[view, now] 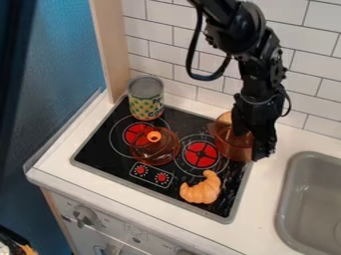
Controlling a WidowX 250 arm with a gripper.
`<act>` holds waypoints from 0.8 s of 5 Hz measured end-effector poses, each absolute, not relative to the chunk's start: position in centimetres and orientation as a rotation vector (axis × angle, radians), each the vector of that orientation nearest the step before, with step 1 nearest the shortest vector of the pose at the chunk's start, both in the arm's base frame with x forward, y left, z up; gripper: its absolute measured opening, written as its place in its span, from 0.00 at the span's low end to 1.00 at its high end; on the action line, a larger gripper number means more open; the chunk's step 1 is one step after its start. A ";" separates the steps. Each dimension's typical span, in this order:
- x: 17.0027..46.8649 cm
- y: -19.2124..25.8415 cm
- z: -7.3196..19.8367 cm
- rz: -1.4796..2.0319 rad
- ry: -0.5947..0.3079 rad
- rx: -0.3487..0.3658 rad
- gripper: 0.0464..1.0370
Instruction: Move the orange clear pot to the left burner
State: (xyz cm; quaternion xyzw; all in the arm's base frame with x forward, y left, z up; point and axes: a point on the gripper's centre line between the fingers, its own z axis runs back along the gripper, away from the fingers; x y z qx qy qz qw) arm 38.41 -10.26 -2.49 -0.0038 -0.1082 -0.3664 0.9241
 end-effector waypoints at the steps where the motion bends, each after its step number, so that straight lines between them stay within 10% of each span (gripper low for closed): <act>1: 38.3 -10.4 -3.9 -0.754 -0.205 -0.020 0.92; 4: 38.0 -10.7 -5.2 -0.770 -0.236 -0.030 0.11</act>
